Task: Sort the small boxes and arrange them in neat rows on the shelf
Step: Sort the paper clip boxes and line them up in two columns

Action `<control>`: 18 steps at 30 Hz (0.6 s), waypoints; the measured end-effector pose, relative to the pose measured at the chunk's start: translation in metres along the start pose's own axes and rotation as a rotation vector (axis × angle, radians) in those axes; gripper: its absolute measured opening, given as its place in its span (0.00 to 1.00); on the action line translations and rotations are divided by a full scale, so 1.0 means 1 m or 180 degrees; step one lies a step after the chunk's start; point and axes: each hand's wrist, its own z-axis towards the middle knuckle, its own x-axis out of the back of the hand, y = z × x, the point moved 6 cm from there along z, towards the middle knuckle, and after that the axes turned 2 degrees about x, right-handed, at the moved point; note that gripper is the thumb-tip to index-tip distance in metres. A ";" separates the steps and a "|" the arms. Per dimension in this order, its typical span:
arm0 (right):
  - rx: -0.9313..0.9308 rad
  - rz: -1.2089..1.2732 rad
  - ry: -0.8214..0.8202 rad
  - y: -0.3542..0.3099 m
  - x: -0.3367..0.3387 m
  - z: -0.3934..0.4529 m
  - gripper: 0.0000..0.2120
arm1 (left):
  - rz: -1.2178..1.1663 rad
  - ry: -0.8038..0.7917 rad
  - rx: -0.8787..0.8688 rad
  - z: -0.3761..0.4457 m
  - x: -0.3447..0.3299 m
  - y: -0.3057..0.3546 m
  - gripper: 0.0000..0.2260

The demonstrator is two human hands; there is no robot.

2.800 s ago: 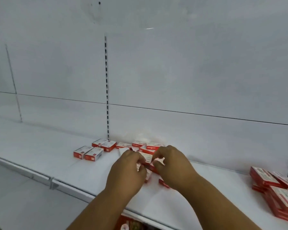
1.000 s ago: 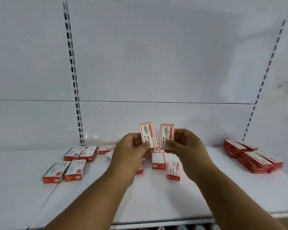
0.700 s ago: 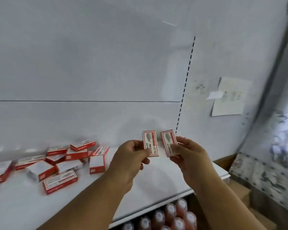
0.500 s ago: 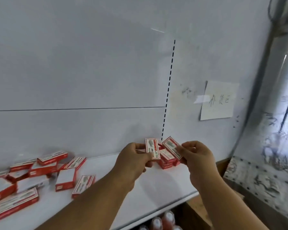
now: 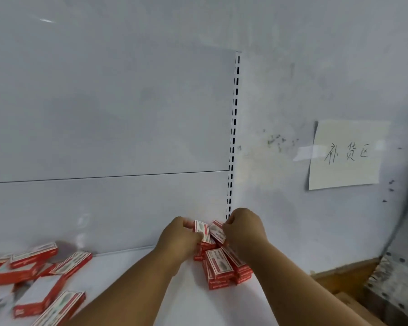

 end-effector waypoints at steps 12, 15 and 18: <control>0.1009 -0.0431 0.0029 -0.039 0.001 0.003 0.08 | 0.1376 0.0363 -0.0455 -0.001 0.010 0.014 0.07; 0.1418 -0.0250 0.0125 -0.074 -0.006 -0.006 0.11 | 0.1623 0.0405 -0.0545 -0.007 0.033 0.012 0.06; 0.1730 -0.0094 0.0156 -0.118 -0.024 -0.025 0.10 | 0.2014 0.0573 -0.0604 -0.015 0.079 0.002 0.09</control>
